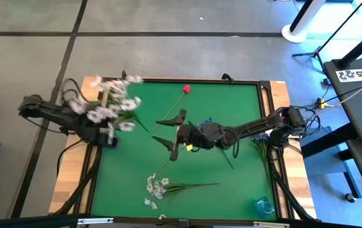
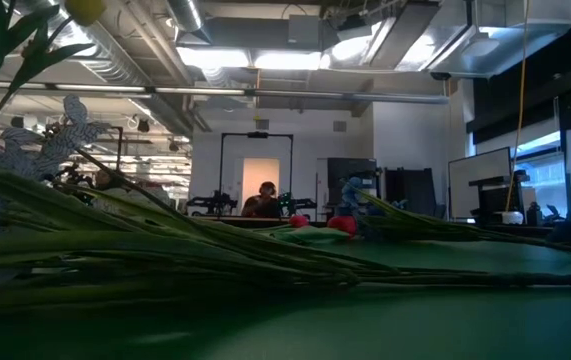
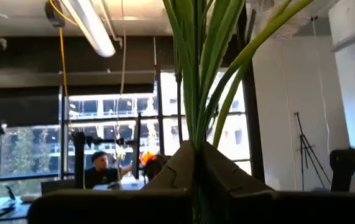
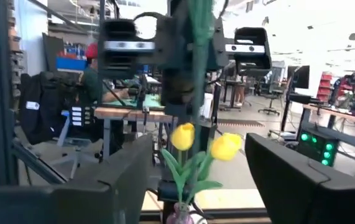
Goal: Sort flowers into vase by color
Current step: Put the left white flower into the purple vase
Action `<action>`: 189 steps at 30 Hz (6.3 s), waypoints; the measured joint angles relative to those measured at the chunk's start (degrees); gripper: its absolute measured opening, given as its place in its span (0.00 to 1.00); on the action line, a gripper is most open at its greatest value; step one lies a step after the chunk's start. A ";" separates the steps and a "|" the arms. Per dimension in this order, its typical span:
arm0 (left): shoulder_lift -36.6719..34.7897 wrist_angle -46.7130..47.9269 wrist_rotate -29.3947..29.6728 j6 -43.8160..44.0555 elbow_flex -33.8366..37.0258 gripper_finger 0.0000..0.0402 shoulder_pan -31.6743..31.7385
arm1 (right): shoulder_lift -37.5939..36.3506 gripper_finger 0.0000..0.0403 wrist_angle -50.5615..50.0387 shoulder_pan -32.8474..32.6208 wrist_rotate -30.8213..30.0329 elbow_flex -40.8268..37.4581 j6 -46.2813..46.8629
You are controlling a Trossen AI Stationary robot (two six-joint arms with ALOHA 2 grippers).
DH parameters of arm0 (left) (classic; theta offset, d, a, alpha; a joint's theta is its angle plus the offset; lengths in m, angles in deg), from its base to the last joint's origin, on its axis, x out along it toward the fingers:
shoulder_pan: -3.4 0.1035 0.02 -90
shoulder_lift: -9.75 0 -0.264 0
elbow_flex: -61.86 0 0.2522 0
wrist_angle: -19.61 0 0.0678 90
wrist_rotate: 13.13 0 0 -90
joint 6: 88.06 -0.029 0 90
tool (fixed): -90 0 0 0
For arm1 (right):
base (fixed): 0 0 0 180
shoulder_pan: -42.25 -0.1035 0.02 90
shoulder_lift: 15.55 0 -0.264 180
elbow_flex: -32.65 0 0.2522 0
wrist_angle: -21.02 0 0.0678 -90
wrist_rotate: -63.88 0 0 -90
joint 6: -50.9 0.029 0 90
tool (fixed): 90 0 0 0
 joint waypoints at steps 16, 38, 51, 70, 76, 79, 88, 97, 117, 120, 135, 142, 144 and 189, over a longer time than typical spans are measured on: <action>9.71 -9.70 -1.16 -0.13 0.00 0.03 -2.97 | 0.00 0.43 -4.12 0.30 0.14 -0.02 0.34; 3.22 15.26 4.99 9.23 -0.07 0.33 -2.58 | -4.69 0.03 -25.29 -2.12 -4.98 0.00 5.62; 8.81 18.06 2.14 12.44 -0.07 0.52 -1.12 | -5.27 0.03 -38.13 -2.35 -5.01 -0.04 13.34; 8.08 12.28 5.16 7.53 -0.04 0.44 -1.49 | -5.27 0.03 -40.68 -2.35 -4.09 -0.04 15.11; 4.55 18.52 10.43 9.38 -0.04 0.17 -1.51 | -5.27 0.04 -40.90 -2.35 -4.13 -0.04 15.13; 3.82 20.45 11.21 9.42 -0.04 0.04 -1.51 | -5.27 0.08 -41.39 -2.30 -4.17 -0.04 14.98; 3.17 40.09 13.57 9.35 -14.75 0.03 -2.05 | -8.15 0.49 -42.15 -2.90 -4.15 -0.07 12.29; 2.71 76.01 20.90 10.62 -38.47 0.03 -6.32 | -9.27 0.78 -43.89 -6.03 -6.79 -0.02 12.28; -17.36 102.56 32.38 23.92 -40.72 0.03 -8.94 | -9.27 0.73 -47.95 -13.60 -19.69 -1.60 18.07; -17.79 97.47 32.49 20.50 -39.46 0.03 -8.94 | -9.27 0.73 -47.00 -12.76 -20.50 -1.62 18.00; -18.61 117.74 32.29 40.81 -34.34 0.03 -8.68 | -9.27 0.73 -49.88 -12.14 -20.51 -1.62 19.52; -22.35 116.99 26.25 40.83 -26.68 0.03 -8.68 | -9.27 0.73 -51.22 -12.14 -20.50 -1.62 21.04; -23.79 117.10 24.21 40.94 -26.32 0.03 -8.67 | -9.27 0.73 -51.19 -12.14 -20.50 -1.62 21.06; -27.56 109.76 6.63 36.60 -14.41 0.10 -8.68 | -9.27 0.73 -50.57 -12.07 -30.53 -1.62 27.62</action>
